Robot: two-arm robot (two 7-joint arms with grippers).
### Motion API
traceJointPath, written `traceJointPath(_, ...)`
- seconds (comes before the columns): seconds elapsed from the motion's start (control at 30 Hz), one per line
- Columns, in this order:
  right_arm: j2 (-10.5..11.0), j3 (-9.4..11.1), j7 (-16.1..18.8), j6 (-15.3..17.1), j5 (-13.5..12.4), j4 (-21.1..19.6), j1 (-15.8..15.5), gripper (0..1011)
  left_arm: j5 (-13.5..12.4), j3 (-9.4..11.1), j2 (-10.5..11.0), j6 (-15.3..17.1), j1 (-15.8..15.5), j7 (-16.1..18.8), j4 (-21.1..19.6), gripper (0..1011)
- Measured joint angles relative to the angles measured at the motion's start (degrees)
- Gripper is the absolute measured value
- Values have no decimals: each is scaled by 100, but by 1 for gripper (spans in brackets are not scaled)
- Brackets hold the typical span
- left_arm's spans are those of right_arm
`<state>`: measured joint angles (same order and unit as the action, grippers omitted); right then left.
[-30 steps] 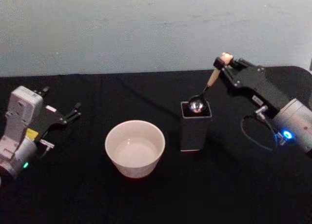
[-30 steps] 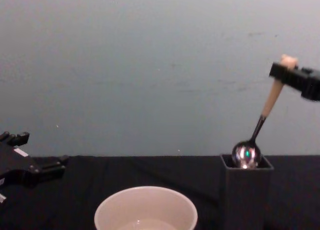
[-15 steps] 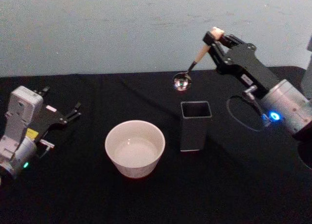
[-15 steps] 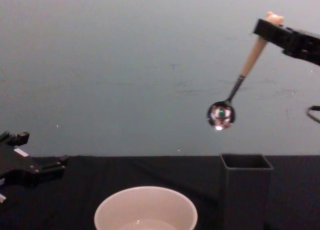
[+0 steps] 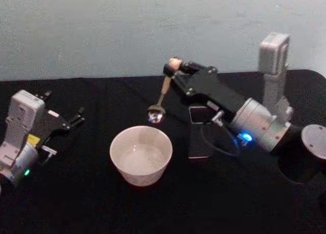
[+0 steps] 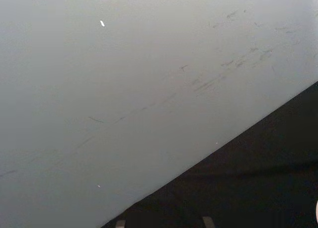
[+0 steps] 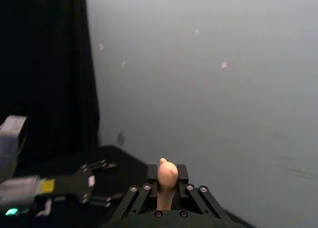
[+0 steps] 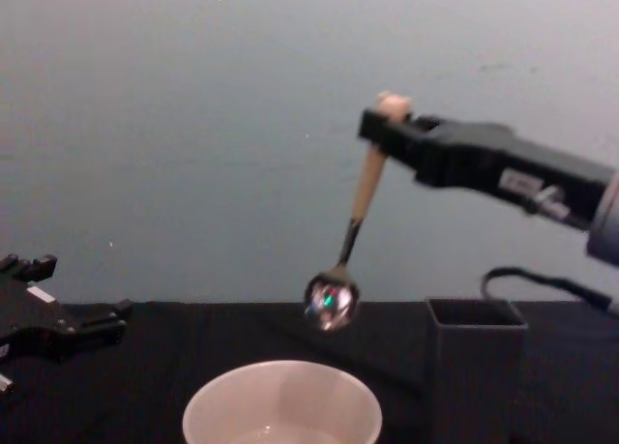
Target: Pick up the stirring spoon with one hand, stir inside the cup, then place it back in its original position.
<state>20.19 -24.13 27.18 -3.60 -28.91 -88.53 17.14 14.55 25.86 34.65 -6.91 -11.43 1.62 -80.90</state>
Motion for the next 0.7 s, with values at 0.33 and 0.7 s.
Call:
traceJointPath(0.33,54,-451,160,-36,503,26,-27,222,0,0,0,0,0,0,0,1001)
traceJointPath(0.7,77,-653,288,-27,724,87,-106,222,0,0,0,0,0,0,0,1001)
